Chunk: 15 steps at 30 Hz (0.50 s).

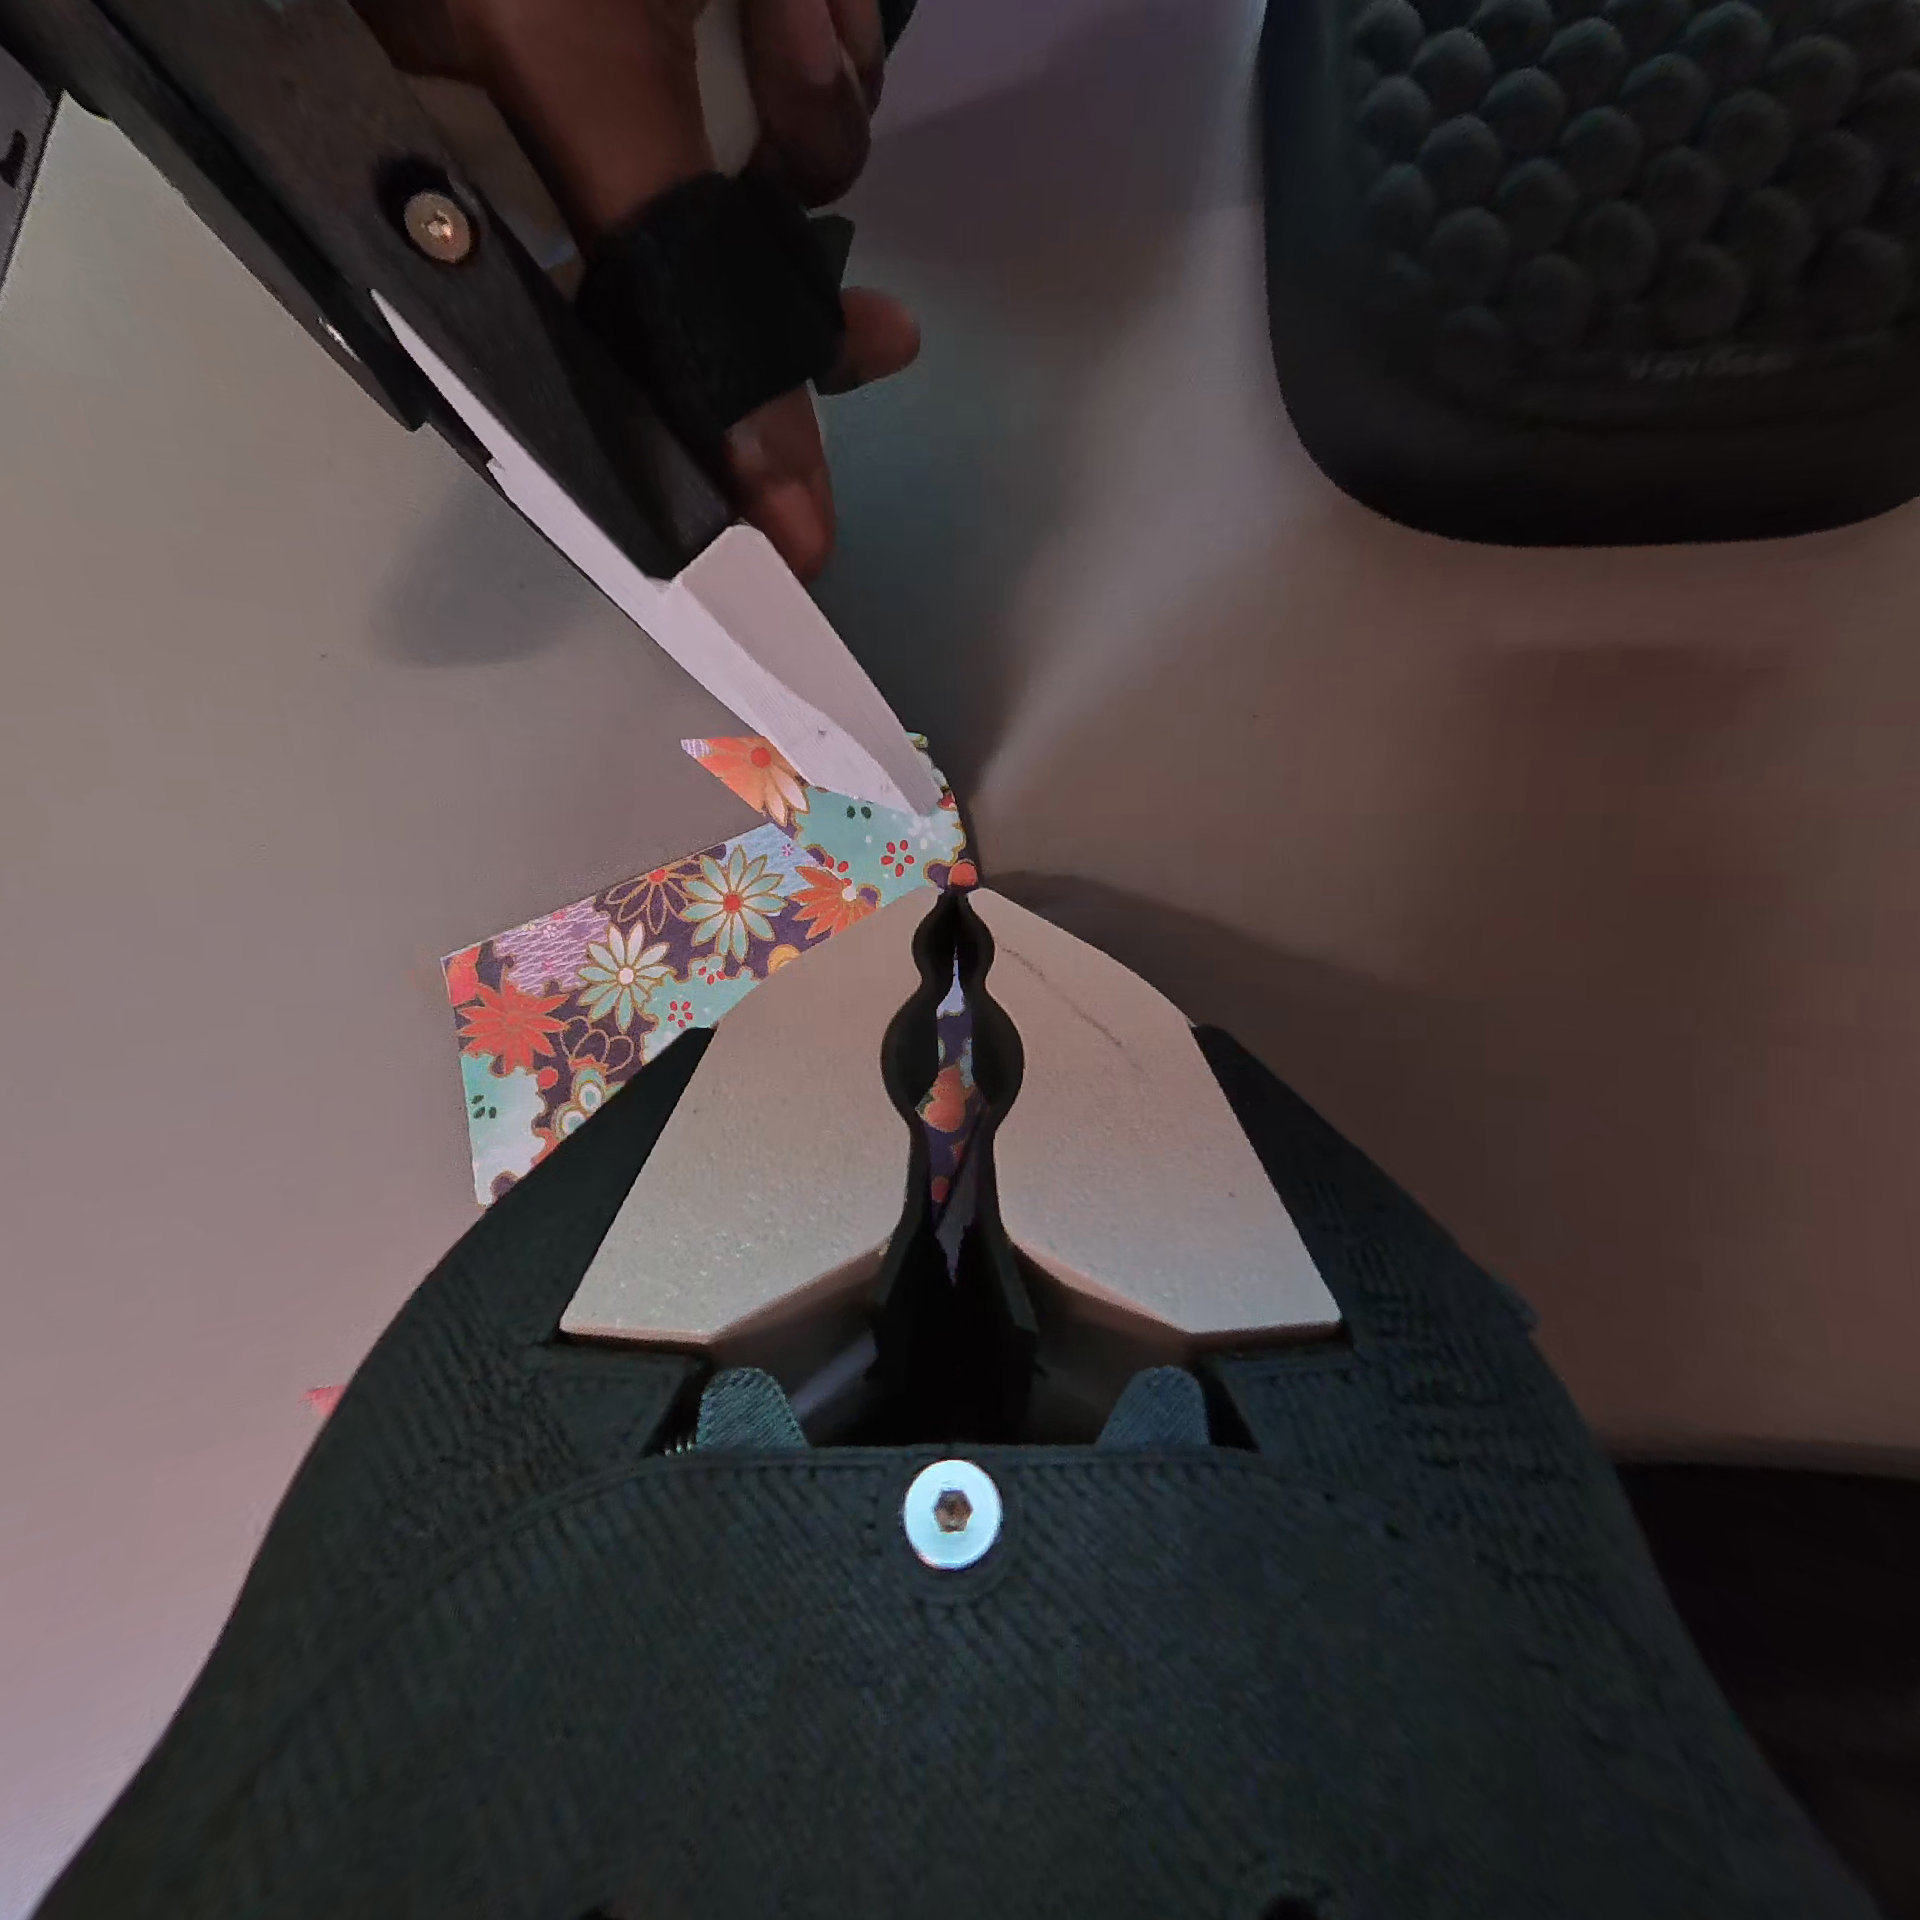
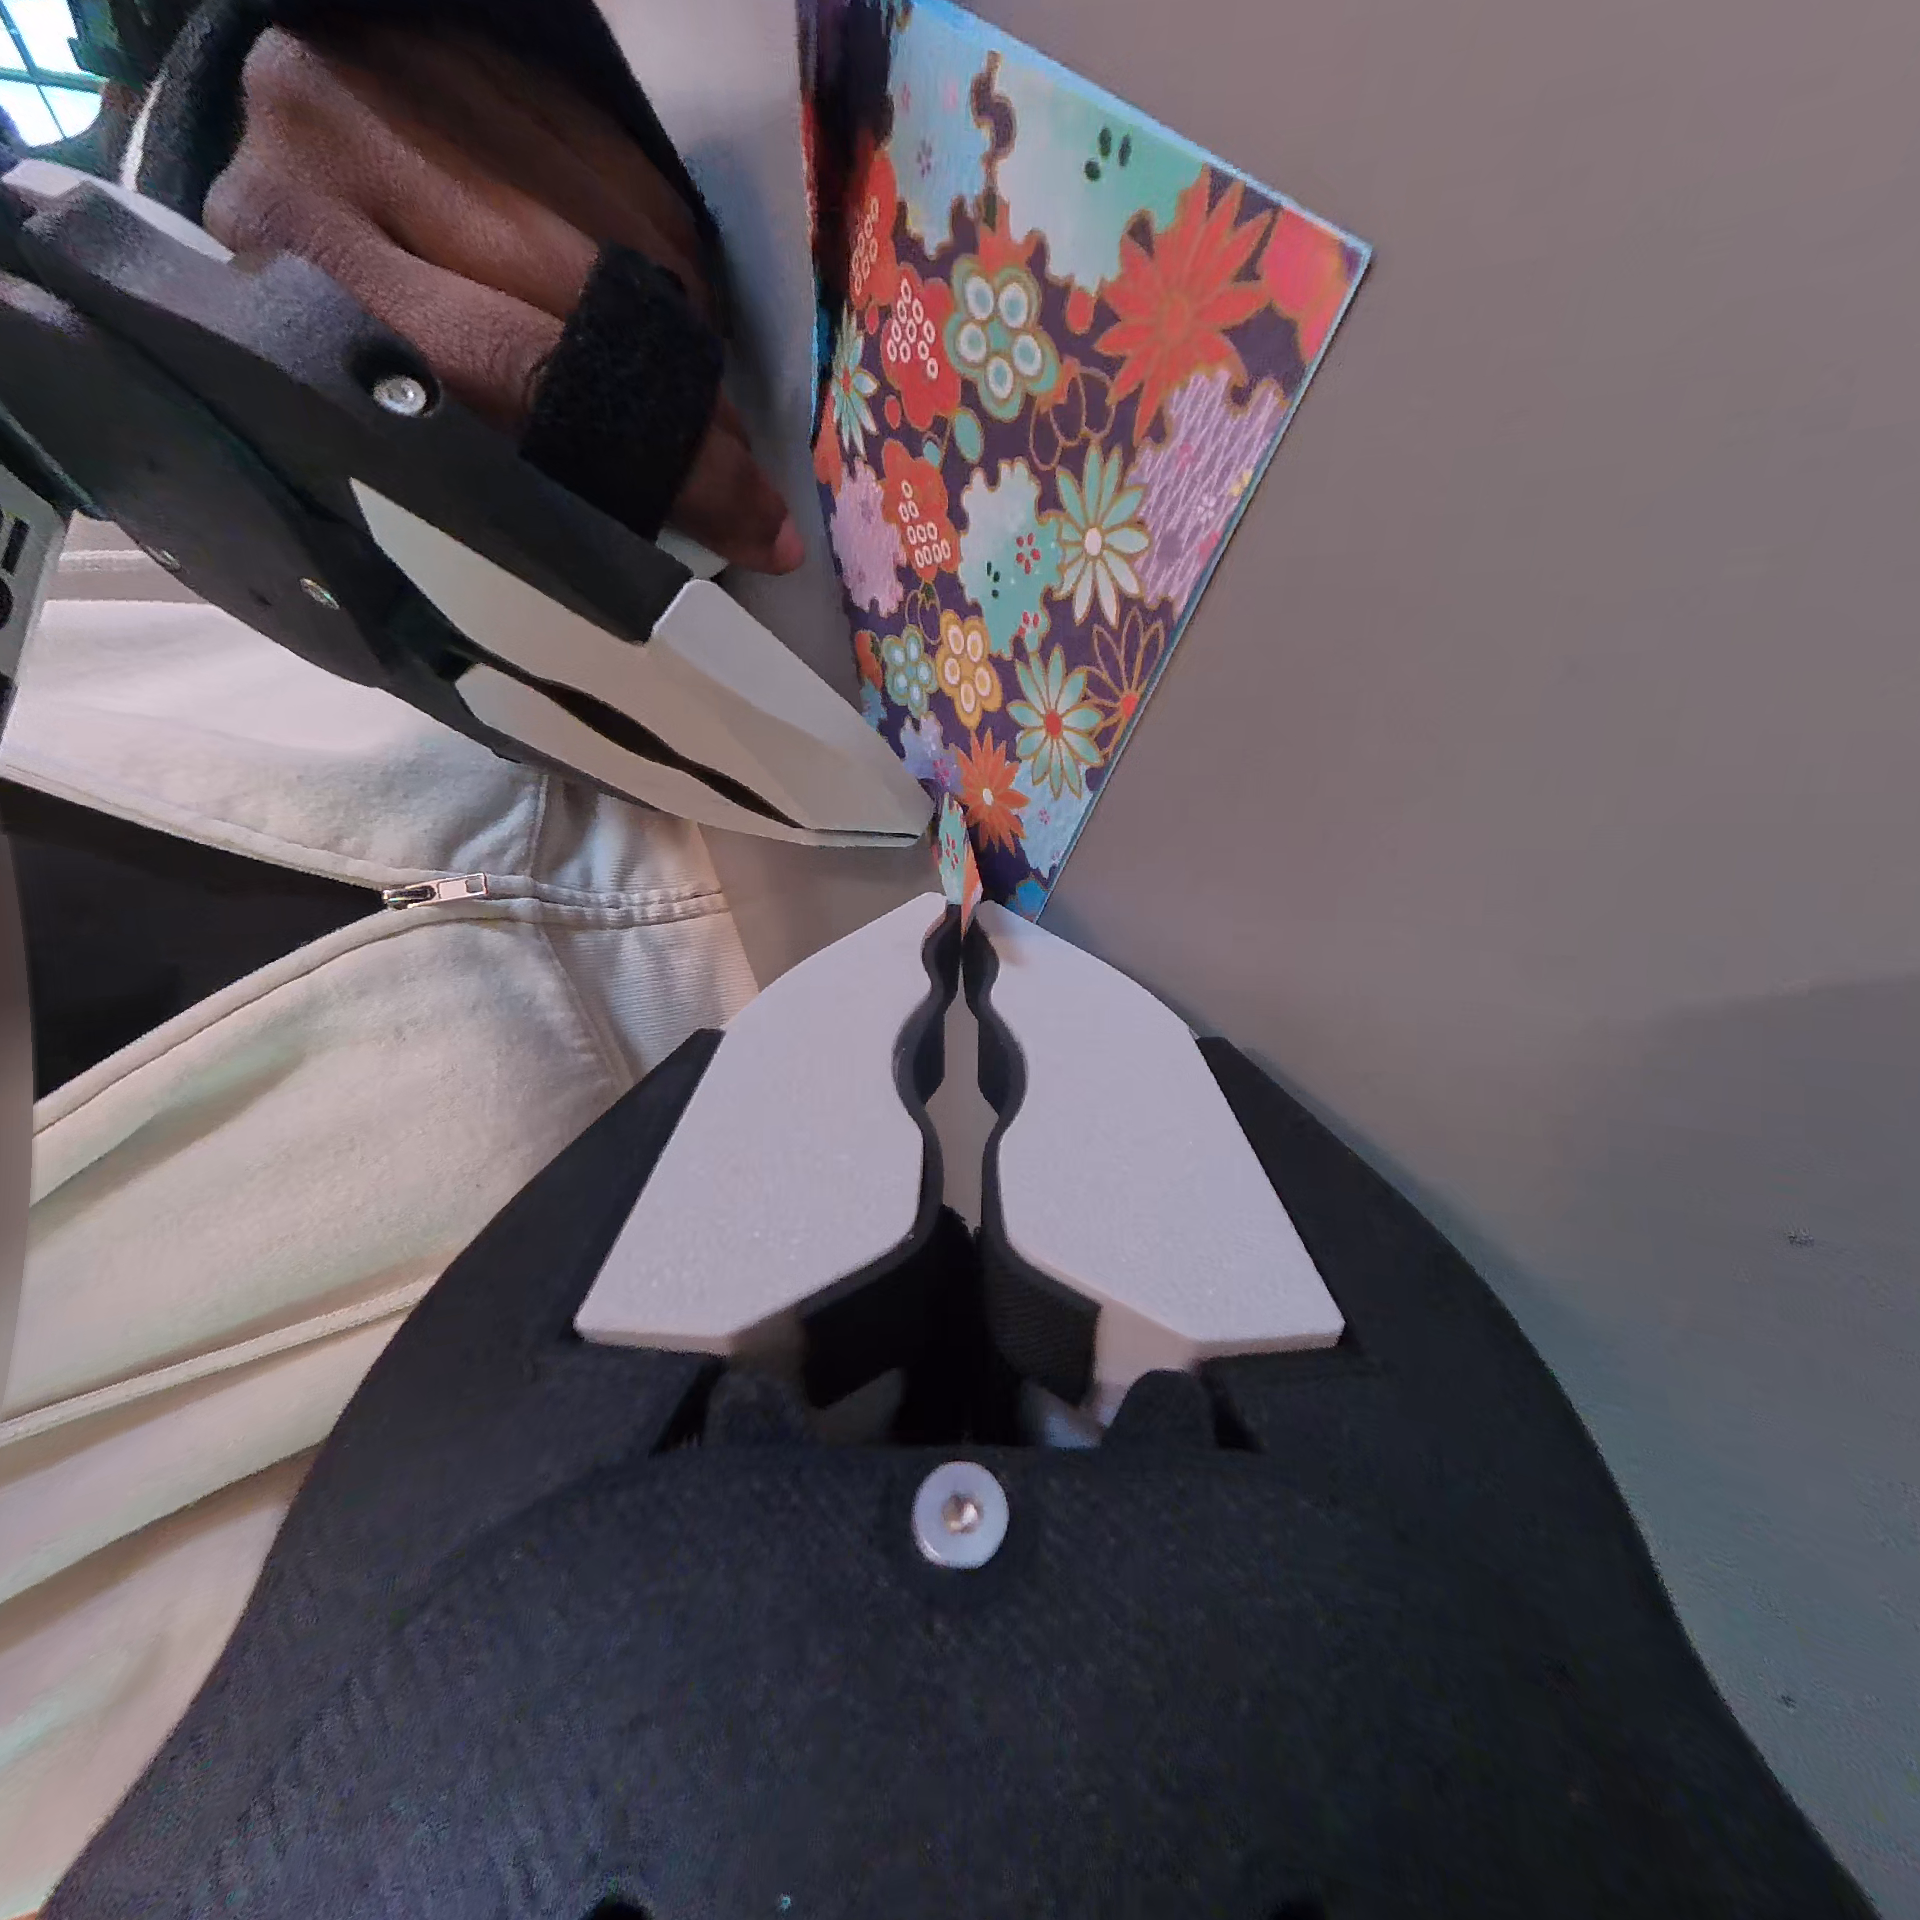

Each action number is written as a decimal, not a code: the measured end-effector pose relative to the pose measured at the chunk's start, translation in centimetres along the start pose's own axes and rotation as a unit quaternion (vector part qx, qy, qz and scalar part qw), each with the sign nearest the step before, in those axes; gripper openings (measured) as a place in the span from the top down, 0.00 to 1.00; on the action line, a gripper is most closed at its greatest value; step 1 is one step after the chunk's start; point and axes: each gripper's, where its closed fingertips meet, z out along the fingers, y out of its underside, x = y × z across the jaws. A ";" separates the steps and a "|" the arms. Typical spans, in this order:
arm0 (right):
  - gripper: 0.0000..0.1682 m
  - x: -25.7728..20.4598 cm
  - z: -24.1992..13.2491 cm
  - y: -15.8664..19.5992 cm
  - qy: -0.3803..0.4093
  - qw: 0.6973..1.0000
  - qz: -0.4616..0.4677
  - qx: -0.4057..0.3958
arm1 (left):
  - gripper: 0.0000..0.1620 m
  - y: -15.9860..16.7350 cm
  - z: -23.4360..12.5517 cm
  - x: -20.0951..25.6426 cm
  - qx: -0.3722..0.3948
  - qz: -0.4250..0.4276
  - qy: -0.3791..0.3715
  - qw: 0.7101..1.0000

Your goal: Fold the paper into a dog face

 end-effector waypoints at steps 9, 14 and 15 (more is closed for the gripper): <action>0.93 0.5 -2.9 0.3 0.065 0.990 -0.096 0.076 | 1.00 0.1 0.0 -0.1 0.006 -0.042 0.026 0.999; 0.94 -1.6 -4.4 -1.1 0.259 0.857 -0.386 0.221 | 1.00 0.1 0.0 -0.1 0.006 -0.046 0.029 0.998; 0.86 -1.0 -4.4 -1.5 0.307 0.843 -0.374 0.237 | 1.00 0.1 0.0 -0.1 0.007 -0.047 0.029 0.998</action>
